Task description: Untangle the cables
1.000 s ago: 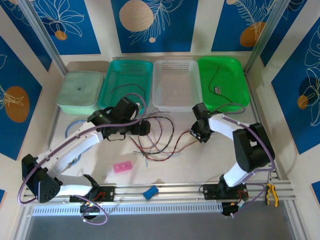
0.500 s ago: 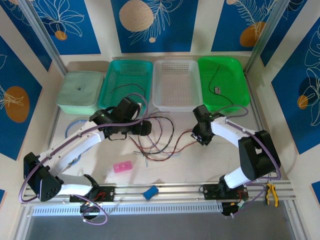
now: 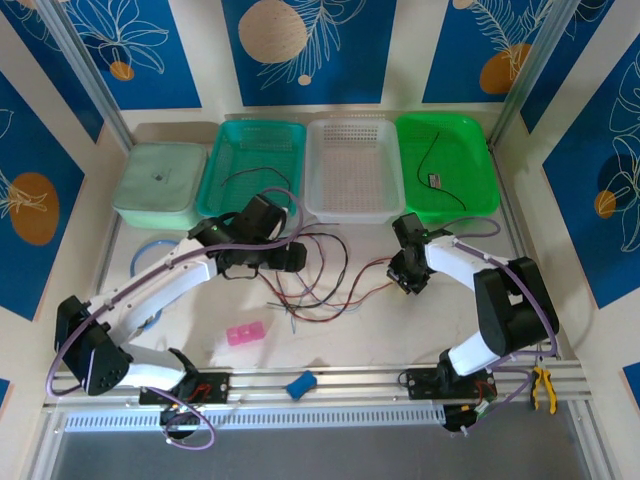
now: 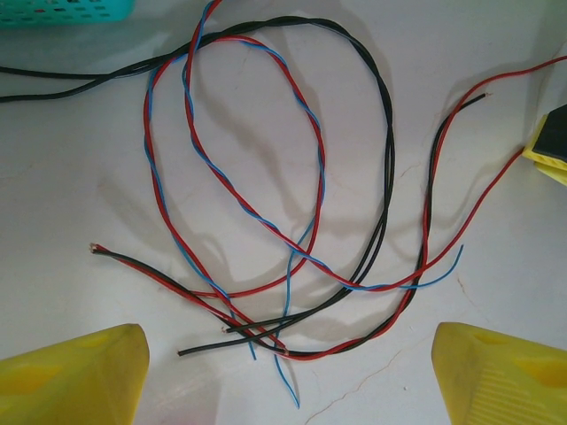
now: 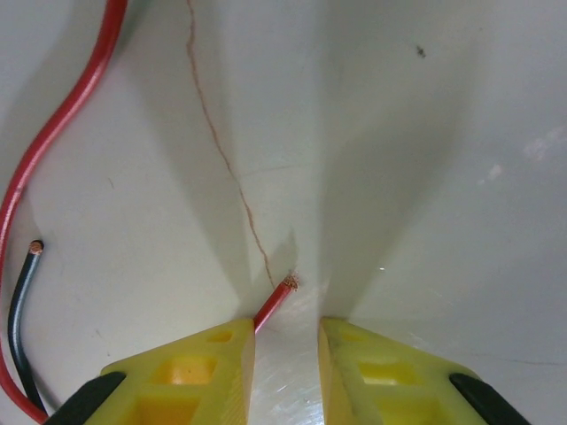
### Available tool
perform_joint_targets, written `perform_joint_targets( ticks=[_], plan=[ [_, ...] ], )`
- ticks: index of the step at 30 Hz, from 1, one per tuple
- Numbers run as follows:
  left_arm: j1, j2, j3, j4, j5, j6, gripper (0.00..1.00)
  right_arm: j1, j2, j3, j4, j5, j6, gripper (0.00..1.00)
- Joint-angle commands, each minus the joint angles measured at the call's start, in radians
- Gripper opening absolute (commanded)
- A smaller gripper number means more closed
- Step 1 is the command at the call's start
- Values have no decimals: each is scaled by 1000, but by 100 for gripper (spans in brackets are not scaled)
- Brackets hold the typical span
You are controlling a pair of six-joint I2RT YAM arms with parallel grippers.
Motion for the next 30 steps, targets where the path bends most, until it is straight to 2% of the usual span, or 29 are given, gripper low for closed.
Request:
perform_joint_targets(
  ticks=[1, 11, 30],
  plan=[
    [-13, 24, 31, 24, 14, 23, 83, 1, 14, 17, -10, -28, -1, 26],
    [-14, 64, 55, 25, 39, 51, 83, 44, -57, 18, -31, -46, 31, 26],
    [-18, 86, 82, 19, 37, 54, 83, 51, 104, 76, -12, -57, 27, 25]
  ],
)
